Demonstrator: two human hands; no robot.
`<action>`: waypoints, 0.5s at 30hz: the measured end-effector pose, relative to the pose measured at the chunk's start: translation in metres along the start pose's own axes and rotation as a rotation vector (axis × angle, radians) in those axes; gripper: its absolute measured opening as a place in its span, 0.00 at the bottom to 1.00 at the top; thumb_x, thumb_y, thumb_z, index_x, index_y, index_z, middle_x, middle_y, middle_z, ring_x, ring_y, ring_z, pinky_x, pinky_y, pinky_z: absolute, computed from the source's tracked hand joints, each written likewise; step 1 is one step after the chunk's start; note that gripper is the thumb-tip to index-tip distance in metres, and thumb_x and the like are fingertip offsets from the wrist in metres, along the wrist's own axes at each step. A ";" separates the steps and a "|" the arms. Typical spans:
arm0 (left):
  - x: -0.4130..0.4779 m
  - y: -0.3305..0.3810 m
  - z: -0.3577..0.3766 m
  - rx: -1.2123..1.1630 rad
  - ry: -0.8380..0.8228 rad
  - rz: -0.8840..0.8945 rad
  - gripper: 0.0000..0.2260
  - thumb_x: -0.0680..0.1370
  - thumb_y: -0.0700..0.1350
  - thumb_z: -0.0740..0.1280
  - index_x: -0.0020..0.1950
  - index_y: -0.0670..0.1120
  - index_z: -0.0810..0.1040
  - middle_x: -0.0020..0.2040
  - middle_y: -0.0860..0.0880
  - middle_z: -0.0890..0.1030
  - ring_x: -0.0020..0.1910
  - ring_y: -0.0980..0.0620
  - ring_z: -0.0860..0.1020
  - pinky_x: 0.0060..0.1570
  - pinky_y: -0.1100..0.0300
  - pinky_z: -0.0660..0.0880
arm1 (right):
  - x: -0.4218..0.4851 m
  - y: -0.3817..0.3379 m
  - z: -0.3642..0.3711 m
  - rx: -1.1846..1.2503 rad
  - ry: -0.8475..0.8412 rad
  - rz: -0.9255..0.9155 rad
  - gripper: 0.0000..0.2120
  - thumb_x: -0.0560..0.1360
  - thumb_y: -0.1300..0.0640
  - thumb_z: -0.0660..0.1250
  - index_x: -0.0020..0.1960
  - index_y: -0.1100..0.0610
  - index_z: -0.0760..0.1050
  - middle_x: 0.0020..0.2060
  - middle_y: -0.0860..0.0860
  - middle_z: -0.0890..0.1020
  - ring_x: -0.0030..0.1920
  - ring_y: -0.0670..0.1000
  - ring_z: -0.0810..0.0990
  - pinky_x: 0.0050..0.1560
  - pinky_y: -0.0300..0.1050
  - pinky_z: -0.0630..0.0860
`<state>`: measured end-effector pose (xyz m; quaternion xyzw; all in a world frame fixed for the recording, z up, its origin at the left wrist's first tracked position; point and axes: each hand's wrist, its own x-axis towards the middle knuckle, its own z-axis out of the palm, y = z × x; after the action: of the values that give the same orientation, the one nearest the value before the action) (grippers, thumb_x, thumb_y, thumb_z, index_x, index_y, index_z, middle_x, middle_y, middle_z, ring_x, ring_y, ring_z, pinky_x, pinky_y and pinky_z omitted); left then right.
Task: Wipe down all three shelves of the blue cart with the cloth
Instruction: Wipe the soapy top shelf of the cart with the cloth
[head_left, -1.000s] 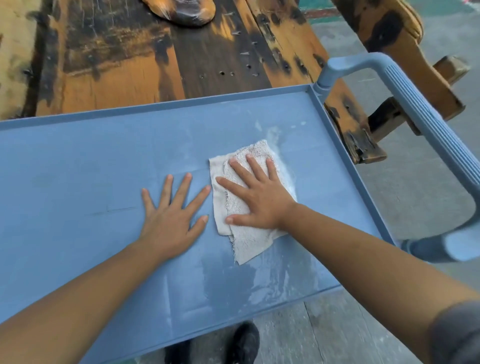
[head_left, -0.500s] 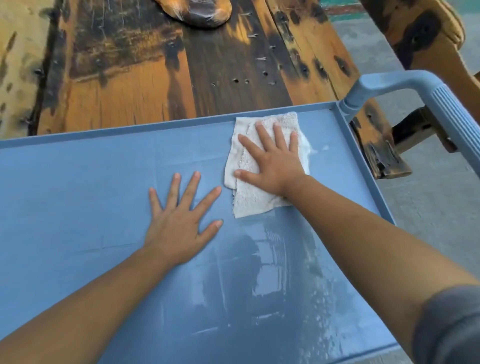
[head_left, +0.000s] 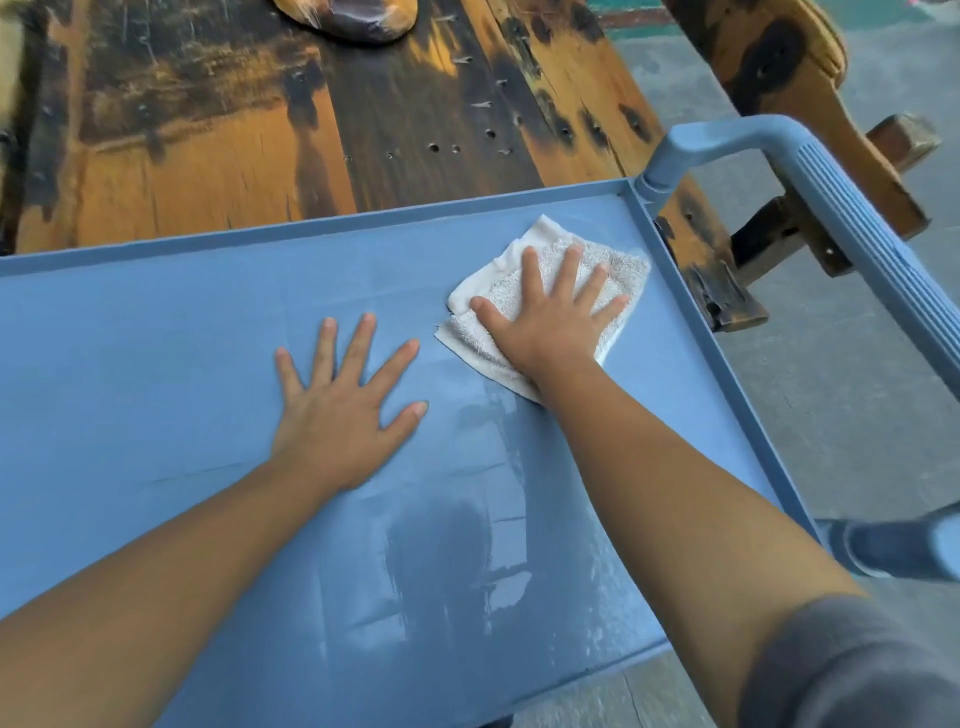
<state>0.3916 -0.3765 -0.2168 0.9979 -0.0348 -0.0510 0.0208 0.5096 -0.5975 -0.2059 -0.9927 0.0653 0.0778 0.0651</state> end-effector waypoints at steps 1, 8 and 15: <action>0.001 0.000 0.000 -0.008 -0.002 -0.003 0.31 0.76 0.72 0.40 0.78 0.67 0.45 0.82 0.52 0.45 0.80 0.40 0.42 0.69 0.26 0.47 | -0.012 0.004 0.002 -0.005 -0.005 0.004 0.48 0.67 0.20 0.41 0.81 0.42 0.43 0.81 0.57 0.40 0.78 0.69 0.36 0.69 0.77 0.35; 0.001 0.001 -0.002 -0.008 -0.015 -0.010 0.29 0.77 0.71 0.41 0.78 0.67 0.45 0.82 0.53 0.44 0.80 0.42 0.42 0.70 0.27 0.47 | -0.105 0.037 0.020 -0.052 0.013 0.001 0.47 0.67 0.20 0.39 0.80 0.43 0.41 0.81 0.57 0.39 0.78 0.69 0.35 0.70 0.77 0.36; -0.015 0.027 -0.013 -0.019 -0.087 0.017 0.27 0.83 0.61 0.45 0.81 0.55 0.47 0.82 0.50 0.45 0.80 0.43 0.45 0.71 0.29 0.52 | -0.171 0.053 0.021 -0.091 -0.038 -0.050 0.47 0.68 0.21 0.39 0.81 0.44 0.39 0.81 0.57 0.37 0.78 0.69 0.35 0.70 0.77 0.36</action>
<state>0.3758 -0.4023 -0.2012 0.9941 -0.0436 -0.0946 0.0291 0.3314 -0.6266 -0.2045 -0.9943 0.0356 0.0979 0.0229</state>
